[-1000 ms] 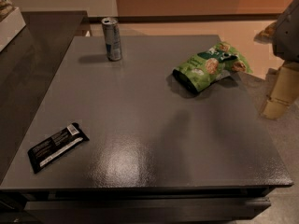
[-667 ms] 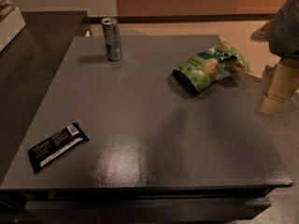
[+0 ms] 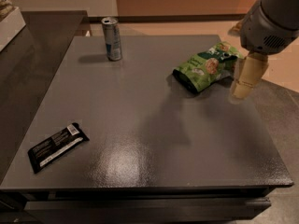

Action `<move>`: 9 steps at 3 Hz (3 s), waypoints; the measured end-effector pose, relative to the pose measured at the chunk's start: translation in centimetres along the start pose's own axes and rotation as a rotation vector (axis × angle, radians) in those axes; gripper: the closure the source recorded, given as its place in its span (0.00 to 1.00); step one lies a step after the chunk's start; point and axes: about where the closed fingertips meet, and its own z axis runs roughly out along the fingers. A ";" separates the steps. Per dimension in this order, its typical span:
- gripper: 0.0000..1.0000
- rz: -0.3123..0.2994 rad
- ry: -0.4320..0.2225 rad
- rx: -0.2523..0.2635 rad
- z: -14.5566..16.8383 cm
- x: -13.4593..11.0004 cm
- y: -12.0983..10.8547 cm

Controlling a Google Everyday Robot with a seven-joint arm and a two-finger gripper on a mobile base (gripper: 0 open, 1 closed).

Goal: Move green rice chip bag near redbull can

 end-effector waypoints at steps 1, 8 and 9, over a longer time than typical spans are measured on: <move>0.00 -0.061 -0.015 0.025 2.6 -0.8 -3.6; 0.48 -0.570 0.146 -0.117 12.5 -2.0 -10.2; 0.72 -0.580 0.141 -0.083 11.4 -3.2 -10.6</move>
Offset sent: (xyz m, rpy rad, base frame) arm 0.1274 0.0200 -0.0364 -0.0759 -0.0644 0.2656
